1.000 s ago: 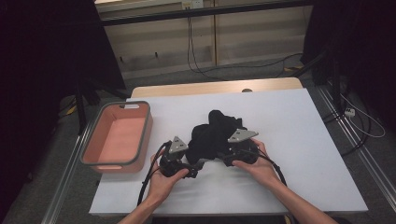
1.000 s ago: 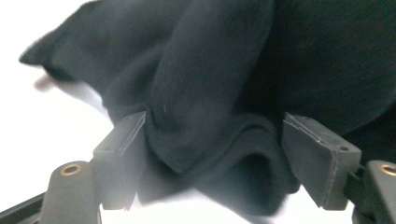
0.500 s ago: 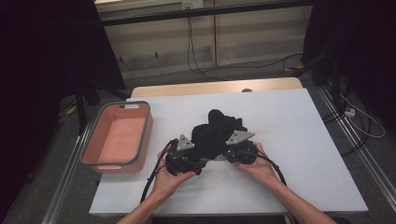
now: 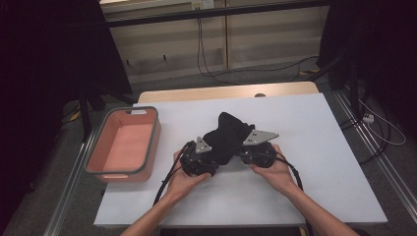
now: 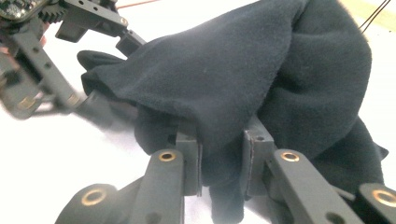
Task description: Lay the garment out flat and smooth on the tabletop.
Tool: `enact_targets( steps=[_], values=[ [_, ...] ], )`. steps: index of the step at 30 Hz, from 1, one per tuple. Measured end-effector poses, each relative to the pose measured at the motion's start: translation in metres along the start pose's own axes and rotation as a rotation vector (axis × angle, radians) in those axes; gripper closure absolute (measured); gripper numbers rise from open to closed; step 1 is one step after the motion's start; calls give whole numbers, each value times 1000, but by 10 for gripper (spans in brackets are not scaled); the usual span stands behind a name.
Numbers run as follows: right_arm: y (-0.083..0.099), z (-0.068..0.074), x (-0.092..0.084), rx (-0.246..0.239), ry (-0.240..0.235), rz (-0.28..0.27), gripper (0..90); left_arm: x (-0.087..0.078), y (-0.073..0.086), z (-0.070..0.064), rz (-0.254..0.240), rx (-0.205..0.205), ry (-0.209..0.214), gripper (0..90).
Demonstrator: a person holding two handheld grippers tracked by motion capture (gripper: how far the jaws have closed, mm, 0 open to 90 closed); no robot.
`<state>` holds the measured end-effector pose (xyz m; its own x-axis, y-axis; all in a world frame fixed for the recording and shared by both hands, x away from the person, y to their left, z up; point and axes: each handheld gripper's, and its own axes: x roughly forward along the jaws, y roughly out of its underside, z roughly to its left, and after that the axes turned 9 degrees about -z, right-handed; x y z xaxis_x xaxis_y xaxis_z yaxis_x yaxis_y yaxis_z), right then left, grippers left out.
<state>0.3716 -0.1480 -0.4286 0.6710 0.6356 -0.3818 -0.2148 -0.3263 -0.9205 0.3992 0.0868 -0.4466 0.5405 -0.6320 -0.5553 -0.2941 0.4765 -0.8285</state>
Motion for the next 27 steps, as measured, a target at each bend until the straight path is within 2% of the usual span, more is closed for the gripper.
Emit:
enact_targets(
  steps=[1, 3, 4, 5, 8, 15, 18, 20, 22, 24, 27],
  values=[
    [-1, -1, -1, 6, 5, -4, 731, -3, -1, 3, -8, -21, 16, 361],
    [-2, -2, -4, 18, 7, -14, 713, -9, -3, 6, -29, -36, 15, 549],
    [-3, -3, -5, 19, 10, -19, 711, -12, -4, 9, -40, -56, 22, 617],
    [-4, -3, -6, 20, 11, -22, 711, -14, -6, 10, -47, -69, 35, 669],
    [-6, -3, -10, 12, 11, -37, 722, -22, -10, 11, -76, -67, 58, 779],
    [-18, -3, -25, 12, 11, -90, 730, -34, -21, -1, -115, -44, 116, 818],
    [-21, -5, -31, 20, 18, -107, 726, -36, -25, -8, -117, -31, 136, 819],
    [-22, -7, -34, 37, 16, -122, 709, -36, -26, -12, -123, -38, 160, 820],
    [-24, -8, -36, 45, 14, -135, 709, -37, -27, -15, -117, -37, 162, 820],
    [-27, -7, -40, 41, 11, -153, 708, -39, -30, -22, -119, -64, 201, 822],
    [-31, -6, -42, 39, 6, -171, 703, -41, -31, -29, -115, -38, 217, 822]
  ],
)
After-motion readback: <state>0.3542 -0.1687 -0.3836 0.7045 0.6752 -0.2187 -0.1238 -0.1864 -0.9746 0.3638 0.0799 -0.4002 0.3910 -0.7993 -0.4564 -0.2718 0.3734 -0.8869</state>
